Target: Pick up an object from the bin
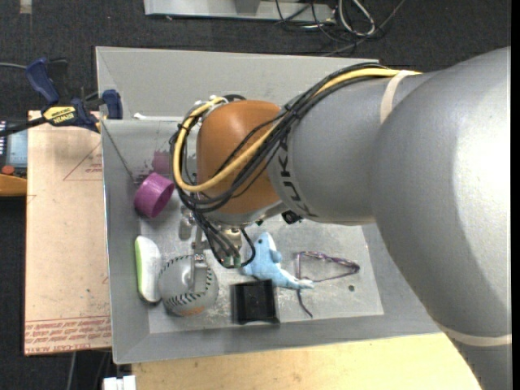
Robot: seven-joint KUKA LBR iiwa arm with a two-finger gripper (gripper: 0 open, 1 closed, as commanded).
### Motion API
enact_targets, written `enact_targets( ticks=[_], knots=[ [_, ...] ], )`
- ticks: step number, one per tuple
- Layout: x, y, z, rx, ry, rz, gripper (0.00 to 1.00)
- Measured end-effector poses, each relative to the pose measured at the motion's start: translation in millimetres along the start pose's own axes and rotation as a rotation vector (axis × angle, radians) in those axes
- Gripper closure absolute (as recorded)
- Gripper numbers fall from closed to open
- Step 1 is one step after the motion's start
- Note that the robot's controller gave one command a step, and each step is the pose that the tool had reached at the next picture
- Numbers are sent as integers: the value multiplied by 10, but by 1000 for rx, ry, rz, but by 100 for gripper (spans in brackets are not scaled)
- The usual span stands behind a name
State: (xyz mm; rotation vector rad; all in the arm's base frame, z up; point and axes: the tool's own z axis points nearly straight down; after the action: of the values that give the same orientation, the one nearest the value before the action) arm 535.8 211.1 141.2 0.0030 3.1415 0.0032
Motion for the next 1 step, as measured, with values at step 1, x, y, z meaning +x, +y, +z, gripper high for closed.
enact_targets(
  ticks=[1],
  knots=[
    [0,0,0,0,0,0,0]
  ],
)
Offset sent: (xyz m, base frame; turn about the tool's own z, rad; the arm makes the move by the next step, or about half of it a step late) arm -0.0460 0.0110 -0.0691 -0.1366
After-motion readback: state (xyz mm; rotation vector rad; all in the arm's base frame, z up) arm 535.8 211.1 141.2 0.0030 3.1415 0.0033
